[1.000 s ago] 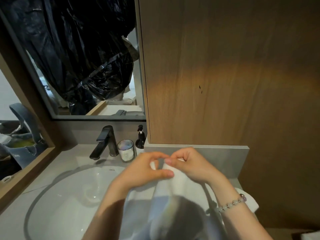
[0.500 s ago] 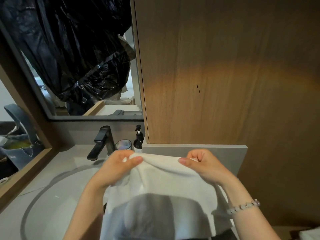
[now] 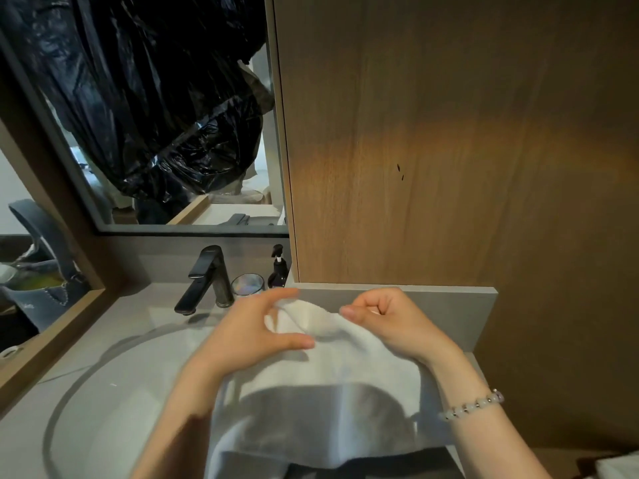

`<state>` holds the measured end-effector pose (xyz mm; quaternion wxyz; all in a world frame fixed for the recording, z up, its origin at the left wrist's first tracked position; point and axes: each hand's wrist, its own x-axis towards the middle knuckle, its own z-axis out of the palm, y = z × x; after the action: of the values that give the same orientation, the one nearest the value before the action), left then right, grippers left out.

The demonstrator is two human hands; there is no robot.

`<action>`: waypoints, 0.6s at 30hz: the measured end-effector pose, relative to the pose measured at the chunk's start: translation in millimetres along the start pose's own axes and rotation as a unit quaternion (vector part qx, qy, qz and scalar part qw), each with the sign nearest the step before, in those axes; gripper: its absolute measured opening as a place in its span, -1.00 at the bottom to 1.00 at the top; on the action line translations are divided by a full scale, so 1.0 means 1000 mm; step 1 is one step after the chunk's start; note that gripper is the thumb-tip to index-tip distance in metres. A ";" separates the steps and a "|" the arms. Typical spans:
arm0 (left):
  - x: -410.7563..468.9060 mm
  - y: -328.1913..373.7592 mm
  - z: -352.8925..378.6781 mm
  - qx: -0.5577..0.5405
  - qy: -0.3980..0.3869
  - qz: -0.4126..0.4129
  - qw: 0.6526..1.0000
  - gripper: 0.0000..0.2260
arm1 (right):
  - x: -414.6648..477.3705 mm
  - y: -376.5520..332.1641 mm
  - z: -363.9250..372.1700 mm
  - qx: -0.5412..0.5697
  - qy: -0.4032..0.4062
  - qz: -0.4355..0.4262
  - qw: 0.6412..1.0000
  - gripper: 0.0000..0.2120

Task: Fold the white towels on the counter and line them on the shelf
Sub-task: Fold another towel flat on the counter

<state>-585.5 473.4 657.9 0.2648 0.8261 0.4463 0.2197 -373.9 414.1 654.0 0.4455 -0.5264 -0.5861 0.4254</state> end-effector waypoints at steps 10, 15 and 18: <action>0.007 0.017 0.036 -0.130 -0.075 0.044 0.988 -0.82 | -0.001 0.004 0.004 0.010 -0.014 0.004 1.000 -0.75; 0.004 -0.003 0.015 -0.178 -0.054 0.009 0.983 -0.91 | -0.010 0.006 -0.016 -0.067 -0.002 0.054 0.996 -0.59; 0.002 -0.021 0.001 -0.183 -0.036 -0.017 0.982 -0.79 | -0.016 0.006 -0.029 -0.076 0.007 0.063 0.995 -0.53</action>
<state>-596.7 485.0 644.3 0.4309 0.7636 0.4025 0.2631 -343.8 399.9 654.3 0.3806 -0.5977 -0.5789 0.4035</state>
